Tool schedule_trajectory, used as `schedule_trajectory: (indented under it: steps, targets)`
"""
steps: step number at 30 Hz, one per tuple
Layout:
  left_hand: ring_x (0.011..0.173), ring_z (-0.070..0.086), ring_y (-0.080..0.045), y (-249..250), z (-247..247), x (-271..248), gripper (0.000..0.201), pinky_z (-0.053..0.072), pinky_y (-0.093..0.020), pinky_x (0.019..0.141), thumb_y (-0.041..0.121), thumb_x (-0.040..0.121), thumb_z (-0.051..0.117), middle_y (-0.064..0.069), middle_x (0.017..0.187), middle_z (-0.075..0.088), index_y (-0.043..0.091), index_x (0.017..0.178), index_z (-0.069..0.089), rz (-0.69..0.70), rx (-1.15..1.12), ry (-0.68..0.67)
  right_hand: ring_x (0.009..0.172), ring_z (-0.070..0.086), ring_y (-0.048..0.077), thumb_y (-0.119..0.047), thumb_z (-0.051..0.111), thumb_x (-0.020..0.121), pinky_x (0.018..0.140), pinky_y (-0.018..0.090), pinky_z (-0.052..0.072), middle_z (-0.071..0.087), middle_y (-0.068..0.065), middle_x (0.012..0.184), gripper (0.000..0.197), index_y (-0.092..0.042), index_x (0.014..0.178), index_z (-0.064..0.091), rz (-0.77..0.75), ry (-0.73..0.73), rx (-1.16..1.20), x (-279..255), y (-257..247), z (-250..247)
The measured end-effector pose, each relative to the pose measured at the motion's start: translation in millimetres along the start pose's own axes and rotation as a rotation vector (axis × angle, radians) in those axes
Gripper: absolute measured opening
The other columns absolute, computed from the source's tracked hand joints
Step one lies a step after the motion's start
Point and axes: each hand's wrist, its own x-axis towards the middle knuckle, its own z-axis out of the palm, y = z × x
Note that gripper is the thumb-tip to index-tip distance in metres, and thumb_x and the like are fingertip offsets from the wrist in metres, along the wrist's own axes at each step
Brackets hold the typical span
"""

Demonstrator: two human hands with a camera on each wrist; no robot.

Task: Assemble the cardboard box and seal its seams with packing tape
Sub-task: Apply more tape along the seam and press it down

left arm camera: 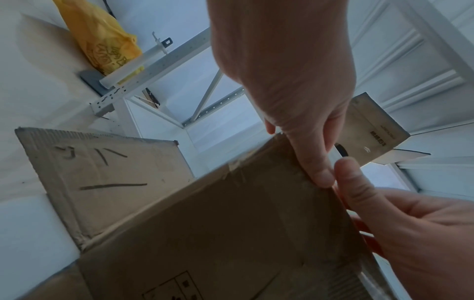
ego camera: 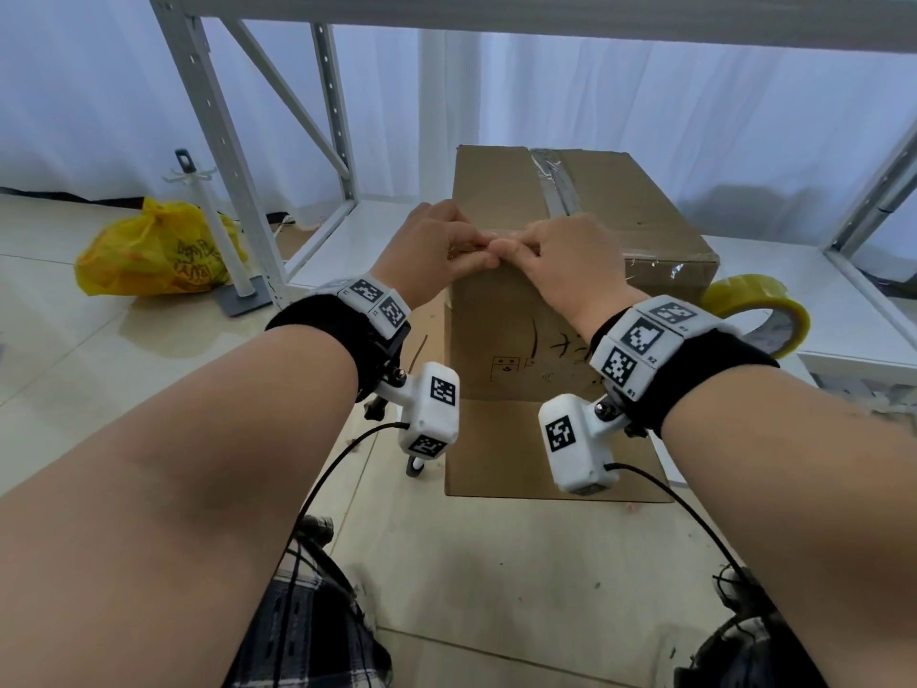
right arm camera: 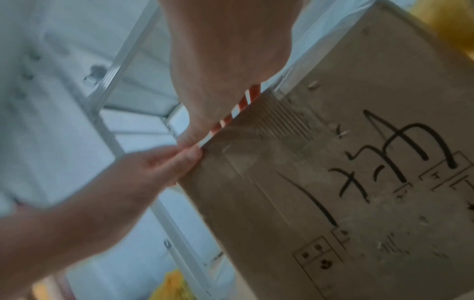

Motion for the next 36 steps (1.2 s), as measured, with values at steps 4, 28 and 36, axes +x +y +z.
schedule_trajectory:
  steps: [4, 28, 36]
  targets:
    - [0.105, 0.047, -0.018, -5.7, -1.1, -3.5, 0.039, 0.032, -0.023, 0.091, 0.038, 0.084, 0.066, -0.003, 0.109, 0.057, 0.024, 0.121, 0.065, 0.029, -0.009, -0.021, 0.101, 0.053, 0.026, -0.064, 0.038, 0.090, 0.086, 0.039, 0.042, 0.066, 0.002, 0.101, 0.056, -0.020, 0.100, 0.070, -0.007, 0.074, -0.076, -4.1, -6.5, 9.5]
    - [0.108, 0.049, -0.021, -13.0, -0.4, -9.7, 0.037, 0.038, -0.049, 0.099, 0.040, 0.084, 0.065, 0.006, 0.117, 0.054, 0.035, 0.121, 0.063, -0.057, -0.017, -0.009, 0.088, 0.050, 0.020, -0.062, 0.051, 0.086, 0.080, 0.034, 0.040, 0.052, -0.002, 0.089, 0.046, -0.016, 0.086, 0.058, -0.020, 0.182, 0.057, -4.7, 14.6, 9.1]
    - [0.120, 0.040, -0.017, 11.2, -0.9, -4.0, 0.034, 0.022, -0.036, 0.099, 0.050, 0.092, 0.048, 0.005, 0.118, 0.057, 0.031, 0.112, 0.067, -0.108, 0.133, 0.056, 0.107, 0.048, 0.024, -0.061, 0.047, 0.087, 0.096, 0.041, 0.031, 0.052, 0.003, 0.112, 0.049, -0.018, 0.109, 0.052, -0.118, 0.076, -0.132, -13.8, 21.8, 4.0]
